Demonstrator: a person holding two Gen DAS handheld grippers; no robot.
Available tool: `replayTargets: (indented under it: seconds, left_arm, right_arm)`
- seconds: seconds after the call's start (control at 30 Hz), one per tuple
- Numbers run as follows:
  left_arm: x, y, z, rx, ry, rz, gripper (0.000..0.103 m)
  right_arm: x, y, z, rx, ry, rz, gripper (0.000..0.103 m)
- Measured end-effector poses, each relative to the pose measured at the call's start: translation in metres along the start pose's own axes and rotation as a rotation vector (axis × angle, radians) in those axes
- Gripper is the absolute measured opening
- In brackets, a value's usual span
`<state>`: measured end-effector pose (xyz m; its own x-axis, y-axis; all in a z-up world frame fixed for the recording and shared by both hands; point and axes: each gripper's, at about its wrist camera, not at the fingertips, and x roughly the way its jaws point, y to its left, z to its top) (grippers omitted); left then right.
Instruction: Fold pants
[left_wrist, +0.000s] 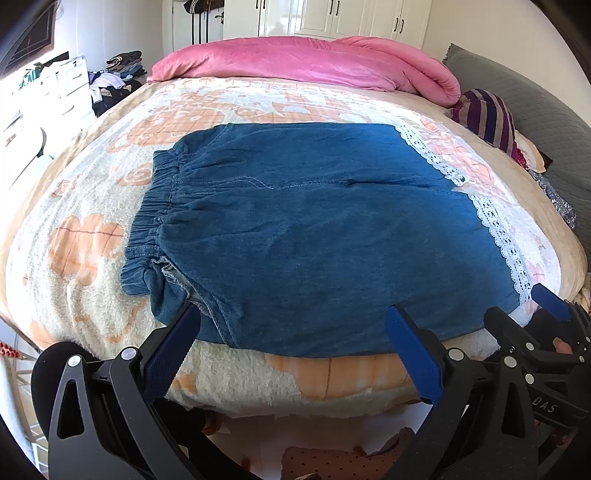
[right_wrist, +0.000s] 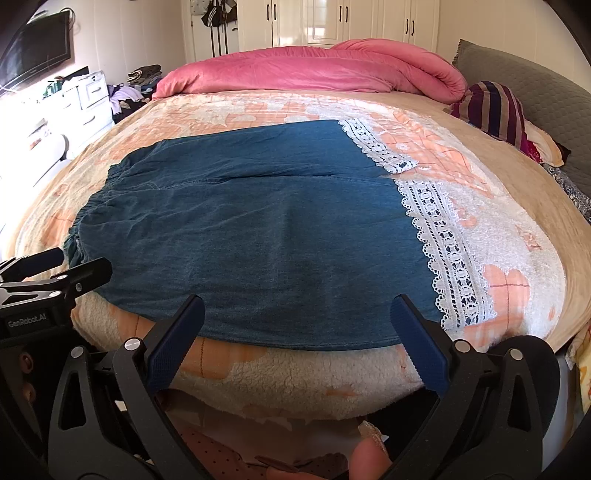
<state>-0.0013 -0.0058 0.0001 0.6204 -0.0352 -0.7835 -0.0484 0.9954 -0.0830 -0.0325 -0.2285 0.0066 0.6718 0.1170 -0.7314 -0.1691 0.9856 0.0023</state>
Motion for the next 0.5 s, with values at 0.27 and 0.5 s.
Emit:
replayTargets:
  seconds: [0.27,0.5]
  left_arm:
    - [0.0011,0.0016,0.0005,-0.006,0.002,-0.002,0.099]
    - [0.0054,0.0029,0.0045,-0.004,0.008,-0.002,0.099]
  right_arm:
    - [0.0003,-0.0013,0.0003,-0.001,-0.004,-0.004,0.095]
    - [0.0039,-0.0021,0.0039,-0.003,-0.004,0.002,0.095]
